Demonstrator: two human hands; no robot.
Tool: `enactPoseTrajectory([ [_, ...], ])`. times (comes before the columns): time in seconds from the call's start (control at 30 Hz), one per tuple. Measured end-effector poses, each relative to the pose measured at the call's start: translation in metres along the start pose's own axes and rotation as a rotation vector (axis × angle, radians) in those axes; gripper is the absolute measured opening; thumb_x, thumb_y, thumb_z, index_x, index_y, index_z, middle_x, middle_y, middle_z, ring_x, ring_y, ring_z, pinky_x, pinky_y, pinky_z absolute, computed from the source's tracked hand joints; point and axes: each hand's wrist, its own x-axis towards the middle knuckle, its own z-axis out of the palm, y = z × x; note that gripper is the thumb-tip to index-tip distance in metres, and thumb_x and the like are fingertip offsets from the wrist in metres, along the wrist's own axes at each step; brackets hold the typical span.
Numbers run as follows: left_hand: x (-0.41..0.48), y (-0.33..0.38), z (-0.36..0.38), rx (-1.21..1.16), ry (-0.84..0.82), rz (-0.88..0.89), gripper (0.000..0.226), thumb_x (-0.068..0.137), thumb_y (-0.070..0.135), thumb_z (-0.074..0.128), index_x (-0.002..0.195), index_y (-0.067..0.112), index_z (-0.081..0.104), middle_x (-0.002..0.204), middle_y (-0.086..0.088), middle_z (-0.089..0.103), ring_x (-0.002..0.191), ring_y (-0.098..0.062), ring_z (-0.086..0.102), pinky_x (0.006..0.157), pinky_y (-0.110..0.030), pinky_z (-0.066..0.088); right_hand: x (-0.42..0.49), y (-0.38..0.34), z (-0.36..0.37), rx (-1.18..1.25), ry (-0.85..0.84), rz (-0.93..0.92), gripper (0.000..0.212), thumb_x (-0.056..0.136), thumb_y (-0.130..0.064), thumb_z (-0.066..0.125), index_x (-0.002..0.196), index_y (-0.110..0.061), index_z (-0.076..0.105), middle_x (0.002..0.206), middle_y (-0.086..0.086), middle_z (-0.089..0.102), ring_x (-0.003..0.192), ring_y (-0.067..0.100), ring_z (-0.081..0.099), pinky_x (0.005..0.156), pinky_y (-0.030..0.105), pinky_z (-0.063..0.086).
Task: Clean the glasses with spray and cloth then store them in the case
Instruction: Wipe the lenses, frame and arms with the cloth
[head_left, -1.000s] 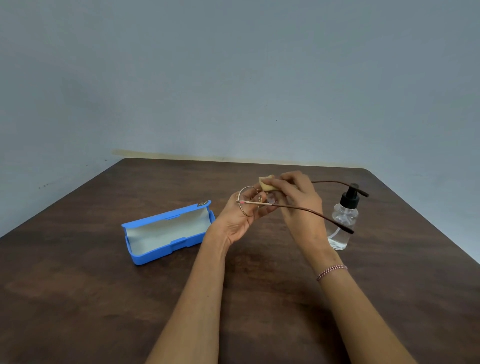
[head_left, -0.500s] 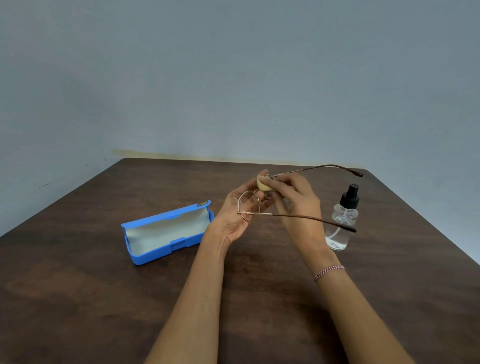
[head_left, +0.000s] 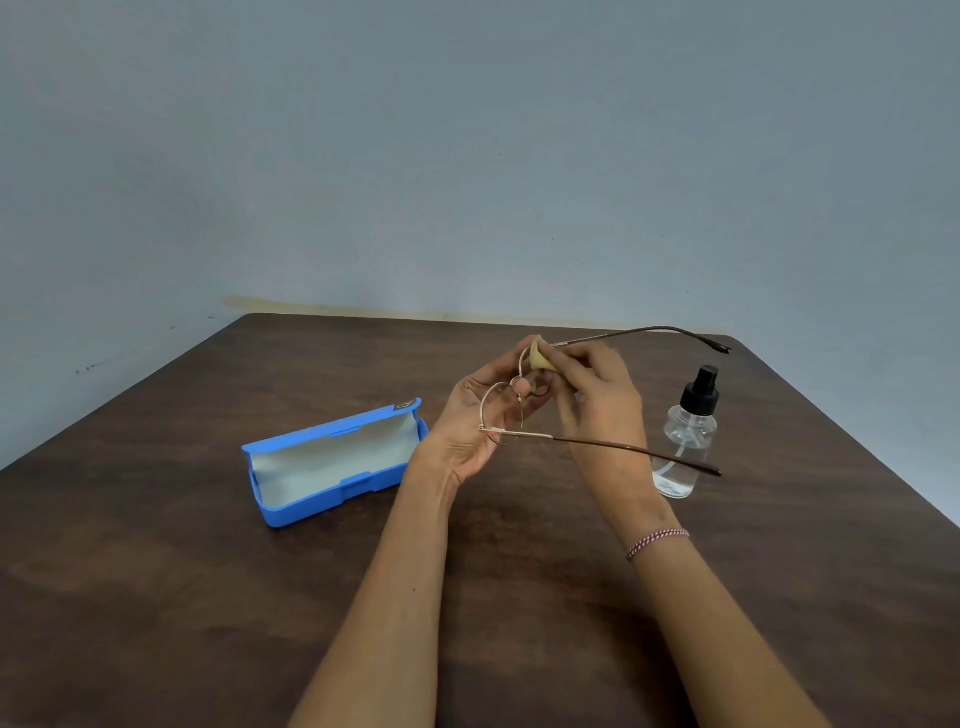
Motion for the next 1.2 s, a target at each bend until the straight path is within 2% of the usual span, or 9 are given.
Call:
enactPoseTrajectory([
  [0.1,-0.0011,0.0006,0.0013,0.0,0.028,-0.017,0.05,0.064,0.018,0.085,0.111,0.02,0.069,0.105,-0.002,0.071,0.096,-0.015,0.067,0.081,-0.027,0.054,0.0009,-0.0014,-0.0009,-0.017,0.01,0.038,0.026,0.081,0.002,0.063,0.106,-0.003,0.068,0.091,0.008,0.059,0.085,0.025,0.057,0.072,0.017,0.042],
  [0.27,-0.0002,0.0012,0.0002,-0.003,0.014,-0.016,0.064,0.048,0.031,0.092,0.108,0.022,0.071,0.105,-0.001,0.07,0.094,-0.014,0.067,0.085,-0.028,0.054,-0.0006,-0.001,-0.0007,0.019,-0.016,-0.016,0.028,0.083,-0.001,0.059,0.109,-0.004,0.067,0.093,0.009,0.059,0.089,0.021,0.055,0.075,0.018,0.043],
  [0.4,-0.0009,-0.0001,0.0022,-0.001,-0.006,-0.012,0.06,0.059,0.023,0.087,0.115,0.016,0.067,0.113,-0.006,0.068,0.103,-0.017,0.064,0.09,-0.029,0.052,-0.0001,0.0025,0.0036,-0.047,0.013,0.028,0.028,0.085,0.0,0.058,0.112,-0.003,0.066,0.092,0.011,0.058,0.087,0.022,0.052,0.074,0.016,0.039],
  [0.57,-0.0006,-0.0008,0.0003,0.034,0.064,-0.018,0.036,0.078,0.001,0.066,0.112,0.015,0.067,0.107,-0.003,0.07,0.101,-0.015,0.066,0.081,-0.026,0.054,0.0003,-0.0005,0.0002,-0.051,-0.001,0.077,0.023,0.082,0.0,0.062,0.104,-0.003,0.068,0.088,0.007,0.059,0.083,0.024,0.057,0.069,0.02,0.042],
  [0.77,-0.0003,-0.0032,-0.0019,0.006,0.029,-0.034,0.059,0.053,0.025,0.088,0.108,0.017,0.071,0.105,-0.006,0.07,0.096,-0.017,0.067,0.081,-0.028,0.055,0.0002,-0.0033,-0.0018,0.025,-0.028,0.035,0.026,0.084,-0.003,0.061,0.109,-0.007,0.068,0.092,0.006,0.06,0.087,0.016,0.054,0.075,0.014,0.039],
  [0.83,0.0006,-0.0041,-0.0011,0.016,0.039,-0.039,0.053,0.057,0.02,0.086,0.108,0.016,0.071,0.104,-0.007,0.07,0.096,-0.019,0.066,0.081,-0.029,0.055,0.0008,-0.0014,-0.0023,-0.016,-0.006,0.063,0.025,0.084,-0.001,0.063,0.108,-0.007,0.068,0.089,0.006,0.059,0.084,0.016,0.053,0.072,0.013,0.038],
  [1.0,0.0009,-0.004,-0.0014,-0.004,0.115,0.0,0.034,0.074,0.004,0.061,0.103,0.016,0.072,0.104,-0.011,0.067,0.092,-0.022,0.063,0.077,-0.028,0.057,0.0,-0.0018,-0.0036,-0.045,-0.077,0.136,0.019,0.084,-0.005,0.064,0.103,-0.006,0.068,0.09,0.006,0.059,0.084,0.021,0.058,0.068,0.026,0.046],
  [1.07,0.0009,-0.0031,-0.0035,0.018,0.132,0.003,0.031,0.076,0.006,0.061,0.102,0.018,0.073,0.11,-0.016,0.061,0.094,-0.023,0.061,0.077,-0.027,0.056,-0.0006,-0.0027,-0.0041,-0.022,-0.106,0.11,0.019,0.084,-0.006,0.064,0.102,-0.006,0.067,0.09,0.006,0.058,0.083,0.021,0.057,0.069,0.026,0.047],
  [1.2,0.0,-0.0038,-0.0064,0.051,0.096,-0.034,0.036,0.072,0.017,0.07,0.107,0.021,0.07,0.106,-0.007,0.068,0.094,-0.018,0.066,0.08,-0.027,0.056,-0.0004,-0.0063,-0.0038,0.122,-0.097,0.093,0.019,0.084,-0.003,0.064,0.102,-0.008,0.069,0.092,0.003,0.059,0.084,0.012,0.056,0.073,0.017,0.046],
])
